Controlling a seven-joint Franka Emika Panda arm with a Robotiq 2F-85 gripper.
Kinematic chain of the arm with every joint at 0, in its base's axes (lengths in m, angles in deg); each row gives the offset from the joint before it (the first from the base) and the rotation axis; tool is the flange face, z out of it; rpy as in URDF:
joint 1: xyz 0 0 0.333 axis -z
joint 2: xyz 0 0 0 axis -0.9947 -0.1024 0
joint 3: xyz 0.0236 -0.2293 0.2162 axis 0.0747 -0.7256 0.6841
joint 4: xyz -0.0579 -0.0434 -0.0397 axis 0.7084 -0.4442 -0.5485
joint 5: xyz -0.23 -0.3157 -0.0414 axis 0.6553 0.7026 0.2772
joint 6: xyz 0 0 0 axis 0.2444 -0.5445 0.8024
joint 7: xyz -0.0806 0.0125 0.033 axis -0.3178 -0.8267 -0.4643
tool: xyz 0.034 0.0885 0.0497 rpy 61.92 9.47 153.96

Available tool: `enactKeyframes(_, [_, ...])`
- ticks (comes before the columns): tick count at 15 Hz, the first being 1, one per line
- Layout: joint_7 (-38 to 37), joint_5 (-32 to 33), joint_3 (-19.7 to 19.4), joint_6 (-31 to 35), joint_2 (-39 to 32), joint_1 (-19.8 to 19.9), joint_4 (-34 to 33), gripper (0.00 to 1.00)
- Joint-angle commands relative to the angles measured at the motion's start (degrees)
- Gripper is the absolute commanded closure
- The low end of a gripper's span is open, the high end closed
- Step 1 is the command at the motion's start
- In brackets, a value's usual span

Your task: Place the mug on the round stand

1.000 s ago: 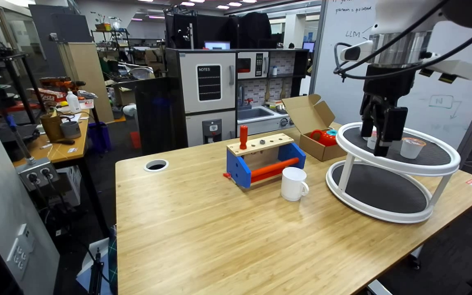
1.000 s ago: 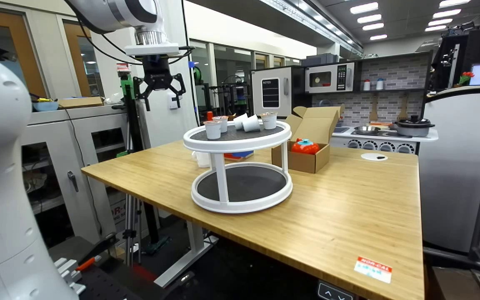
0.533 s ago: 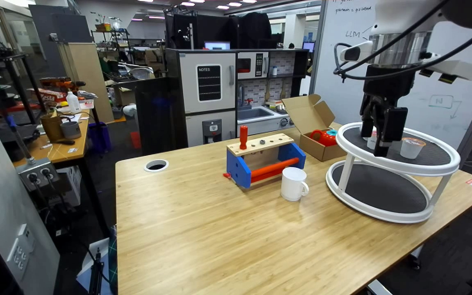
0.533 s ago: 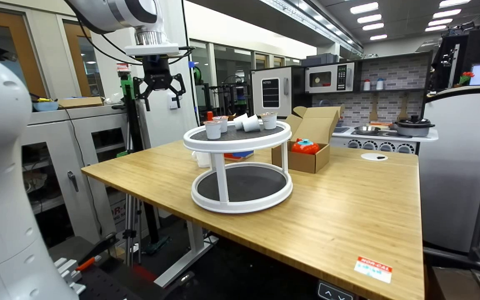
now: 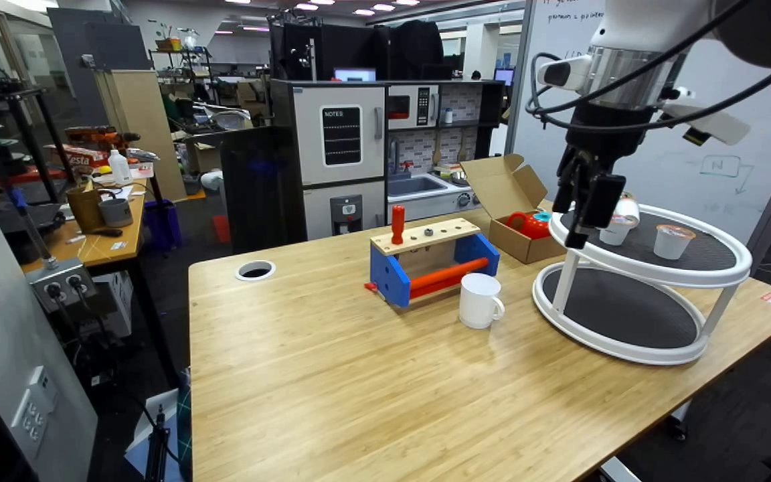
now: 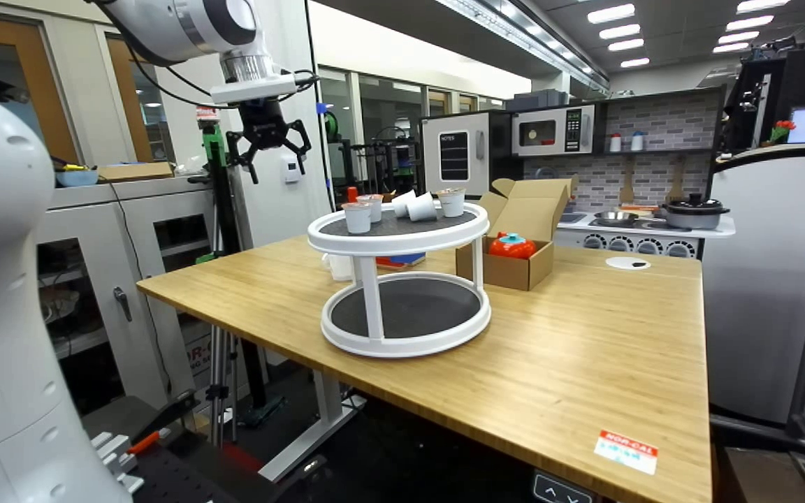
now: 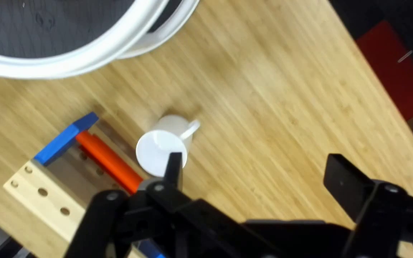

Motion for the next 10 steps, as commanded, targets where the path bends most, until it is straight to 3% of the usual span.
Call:
enactKeyframes(1, [-6.6, 5.8, 2.2, 10.4, -2.9, 0.5, -1.4, 0.0])
enactKeyframes(6, [-20.6, 16.9, 3.4, 19.7, -4.9, 1.4, -4.4, 0.0])
enactKeyframes(7, [-16.4, 13.0, 2.8, 18.1, -3.8, 0.6, -3.1, 0.0])
enactKeyframes(10, [-19.1, 15.2, 2.9, 18.5, -4.0, 0.7, -3.7, 0.0])
